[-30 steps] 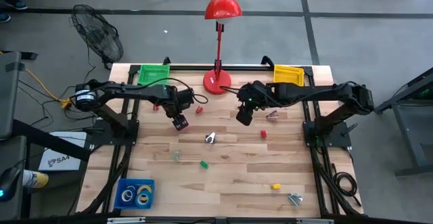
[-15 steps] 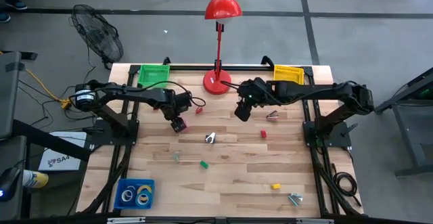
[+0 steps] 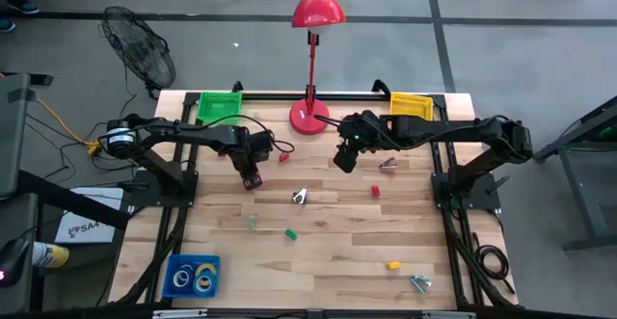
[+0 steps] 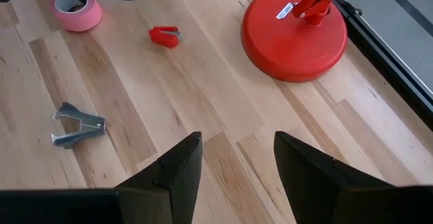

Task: Pick and place Stapler, Stapler remover, tape
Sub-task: Put the pink tape into the blue basket

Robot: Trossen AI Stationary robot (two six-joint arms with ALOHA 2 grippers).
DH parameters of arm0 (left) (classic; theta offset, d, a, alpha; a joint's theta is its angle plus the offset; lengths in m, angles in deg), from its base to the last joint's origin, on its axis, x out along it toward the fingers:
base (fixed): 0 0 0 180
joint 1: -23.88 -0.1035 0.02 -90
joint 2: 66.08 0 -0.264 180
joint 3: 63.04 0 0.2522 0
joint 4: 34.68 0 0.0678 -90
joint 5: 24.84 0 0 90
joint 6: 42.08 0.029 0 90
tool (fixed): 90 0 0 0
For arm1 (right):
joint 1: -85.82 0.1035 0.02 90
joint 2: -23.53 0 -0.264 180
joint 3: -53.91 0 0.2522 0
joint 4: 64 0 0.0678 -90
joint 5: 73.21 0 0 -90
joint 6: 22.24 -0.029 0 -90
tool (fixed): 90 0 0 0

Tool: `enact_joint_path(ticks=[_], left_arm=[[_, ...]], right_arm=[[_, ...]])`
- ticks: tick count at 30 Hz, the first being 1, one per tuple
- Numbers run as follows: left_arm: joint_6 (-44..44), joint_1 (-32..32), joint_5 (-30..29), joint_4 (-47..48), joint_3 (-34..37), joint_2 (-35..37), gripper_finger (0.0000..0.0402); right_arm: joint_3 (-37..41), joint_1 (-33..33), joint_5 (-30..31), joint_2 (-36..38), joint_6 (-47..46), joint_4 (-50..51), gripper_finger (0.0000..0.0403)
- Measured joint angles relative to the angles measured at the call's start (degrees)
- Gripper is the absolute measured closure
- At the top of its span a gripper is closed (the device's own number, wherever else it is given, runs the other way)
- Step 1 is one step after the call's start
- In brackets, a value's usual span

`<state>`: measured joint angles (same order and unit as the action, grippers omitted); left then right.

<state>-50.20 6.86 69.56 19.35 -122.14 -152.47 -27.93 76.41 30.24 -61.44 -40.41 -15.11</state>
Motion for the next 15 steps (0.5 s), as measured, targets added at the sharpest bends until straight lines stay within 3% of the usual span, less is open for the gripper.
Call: enact_joint_path(ticks=[5, 15], left_arm=[[3.6, 0.1, 2.6, 1.7, -0.3, 1.1, 0.0369], [11.0, 0.5, 5.2, 18.1, -7.4, 7.5, 0.0365]], right_arm=[[0.0, 0.0, -0.1, 0.0, 0.1, 0.0, 0.0226], [0.0, 0.0, -0.1, 0.0, 1.5, 0.2, 0.0226]])
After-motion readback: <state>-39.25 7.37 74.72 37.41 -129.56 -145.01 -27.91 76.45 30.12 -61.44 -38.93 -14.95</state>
